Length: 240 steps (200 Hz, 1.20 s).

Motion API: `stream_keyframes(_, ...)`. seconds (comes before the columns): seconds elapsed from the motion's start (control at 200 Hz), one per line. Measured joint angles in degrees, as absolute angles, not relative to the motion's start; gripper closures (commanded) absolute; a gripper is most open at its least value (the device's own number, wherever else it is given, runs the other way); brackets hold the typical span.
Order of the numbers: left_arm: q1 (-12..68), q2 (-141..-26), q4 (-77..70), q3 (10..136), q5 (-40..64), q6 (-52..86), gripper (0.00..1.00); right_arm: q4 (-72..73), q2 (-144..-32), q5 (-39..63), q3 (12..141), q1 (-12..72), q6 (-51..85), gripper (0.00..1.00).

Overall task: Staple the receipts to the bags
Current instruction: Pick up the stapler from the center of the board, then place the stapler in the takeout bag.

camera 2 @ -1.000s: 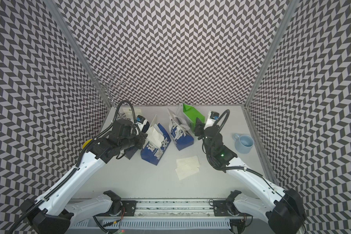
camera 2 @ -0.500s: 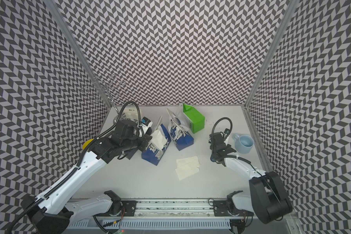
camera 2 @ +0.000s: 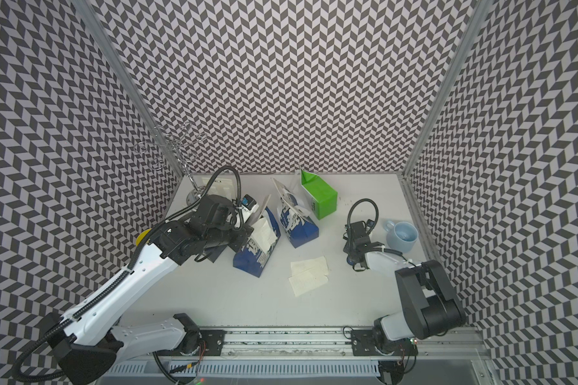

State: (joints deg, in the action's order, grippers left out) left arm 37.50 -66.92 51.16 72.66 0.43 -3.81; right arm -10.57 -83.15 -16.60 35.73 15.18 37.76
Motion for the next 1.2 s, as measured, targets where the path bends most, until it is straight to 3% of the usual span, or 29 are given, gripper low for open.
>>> stream_keyframes(0.28, 37.47, -63.94, 50.04, 69.56, 3.01, -3.84, 1.0, -13.39, -66.96, -12.49, 37.89, 17.12, 35.09, 0.93)
stream_keyframes(0.421, 36.42, -62.13, 47.44, 66.22, 4.64, -3.38, 1.0, -6.35, -56.88, -14.74, 44.23, 26.52, 29.93, 0.93)
stream_keyframes(0.541, 34.81, -61.06, 45.69, 64.82, 5.69, -3.07, 1.0, 4.12, -54.63, -14.33, 50.0, 34.85, 27.03, 0.93)
stream_keyframes(0.791, 33.1, -60.71, 43.24, 64.12, 6.2, -1.74, 1.0, 24.67, -66.37, -8.73, 54.85, 44.58, 28.08, 0.93)
stream_keyframes(0.996, 32.95, -60.62, 42.13, 63.61, 7.4, -0.95, 1.0, 28.84, -80.14, -5.93, 56.97, 49.28, 30.57, 0.93)
stream_keyframes(1.202, 32.27, -60.27, 41.5, 63.26, 8.82, -0.3, 1.0, 30.79, -84.25, -5.28, 57.87, 50.74, 33.76, 0.93)
